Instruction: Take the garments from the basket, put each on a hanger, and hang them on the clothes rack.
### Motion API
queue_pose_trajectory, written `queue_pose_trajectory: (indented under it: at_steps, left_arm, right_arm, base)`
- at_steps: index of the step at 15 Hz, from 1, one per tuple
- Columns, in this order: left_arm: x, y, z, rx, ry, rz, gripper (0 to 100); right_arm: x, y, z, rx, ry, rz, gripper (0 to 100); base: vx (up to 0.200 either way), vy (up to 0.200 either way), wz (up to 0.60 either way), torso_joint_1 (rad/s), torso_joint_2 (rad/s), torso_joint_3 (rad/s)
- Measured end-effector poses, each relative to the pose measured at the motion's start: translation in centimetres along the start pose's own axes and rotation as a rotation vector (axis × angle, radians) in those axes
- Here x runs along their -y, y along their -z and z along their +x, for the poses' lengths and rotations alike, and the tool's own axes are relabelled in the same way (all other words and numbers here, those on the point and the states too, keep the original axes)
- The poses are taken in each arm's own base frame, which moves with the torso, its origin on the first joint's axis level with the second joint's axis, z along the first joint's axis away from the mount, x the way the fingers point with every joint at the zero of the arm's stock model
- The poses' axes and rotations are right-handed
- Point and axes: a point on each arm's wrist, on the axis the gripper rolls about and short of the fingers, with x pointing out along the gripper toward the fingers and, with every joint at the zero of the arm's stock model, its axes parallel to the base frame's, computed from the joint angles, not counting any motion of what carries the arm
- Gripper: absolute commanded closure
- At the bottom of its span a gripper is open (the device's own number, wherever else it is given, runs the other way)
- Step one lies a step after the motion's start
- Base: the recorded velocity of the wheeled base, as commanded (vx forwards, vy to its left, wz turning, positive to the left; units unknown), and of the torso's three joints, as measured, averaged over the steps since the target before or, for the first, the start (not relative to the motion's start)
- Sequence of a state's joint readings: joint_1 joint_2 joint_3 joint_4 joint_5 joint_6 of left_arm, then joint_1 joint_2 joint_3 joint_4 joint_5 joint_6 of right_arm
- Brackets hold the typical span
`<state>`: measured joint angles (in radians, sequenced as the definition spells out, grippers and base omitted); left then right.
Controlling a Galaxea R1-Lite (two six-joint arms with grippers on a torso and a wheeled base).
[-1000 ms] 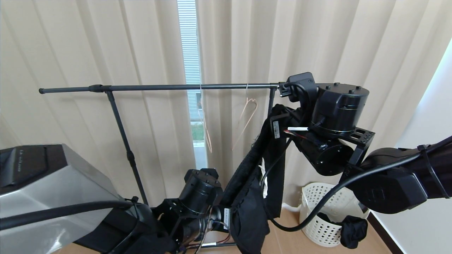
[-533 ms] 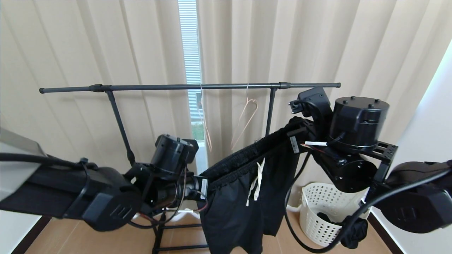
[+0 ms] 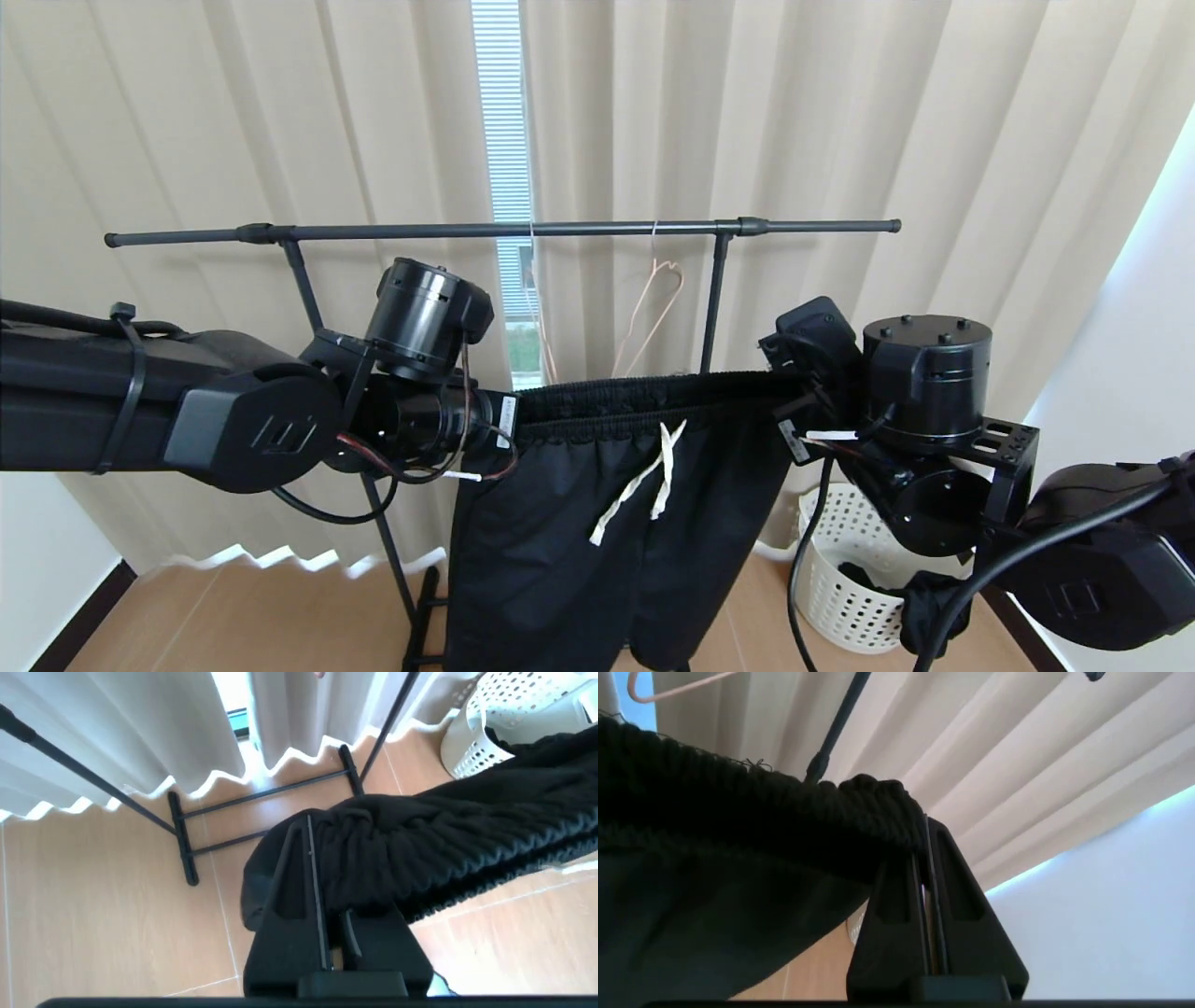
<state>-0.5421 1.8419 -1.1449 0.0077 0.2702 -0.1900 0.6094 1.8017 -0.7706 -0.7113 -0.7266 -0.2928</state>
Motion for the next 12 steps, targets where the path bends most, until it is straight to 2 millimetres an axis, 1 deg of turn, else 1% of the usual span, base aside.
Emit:
queue_pose_trajectory:
  at_steps: [4, 7, 10, 12]
  left_arm:
    - [-0.7, 0.0, 1.0, -0.001, -0.023, -0.011, 100]
    - [-1.8, -0.1, 1.2, 0.000, -0.059, -0.024, 100]
    - [-2.5, -0.3, 0.9, 0.011, -0.072, -0.027, 100]
    - [-2.7, -0.1, 0.7, 0.008, -0.076, -0.028, 100]
  right_arm:
    - [0.1, 0.3, 0.3, -0.015, 0.014, -0.006, 100]
    - [1.6, 0.6, 1.1, -0.035, 0.062, 0.000, 100]
    - [2.8, 0.7, 0.4, -0.034, 0.079, -0.008, 100]
    - [3.3, 0.7, -0.3, -0.027, 0.082, -0.005, 100]
  base:
    - [0.000, 0.000, 0.00, 0.000, 0.00, 0.000]
    - [0.000, 0.000, 0.00, 0.000, 0.00, 0.000]
    - [0.000, 0.000, 0.00, 0.000, 0.00, 0.000]
    - [0.000, 0.000, 0.00, 0.000, 0.00, 0.000]
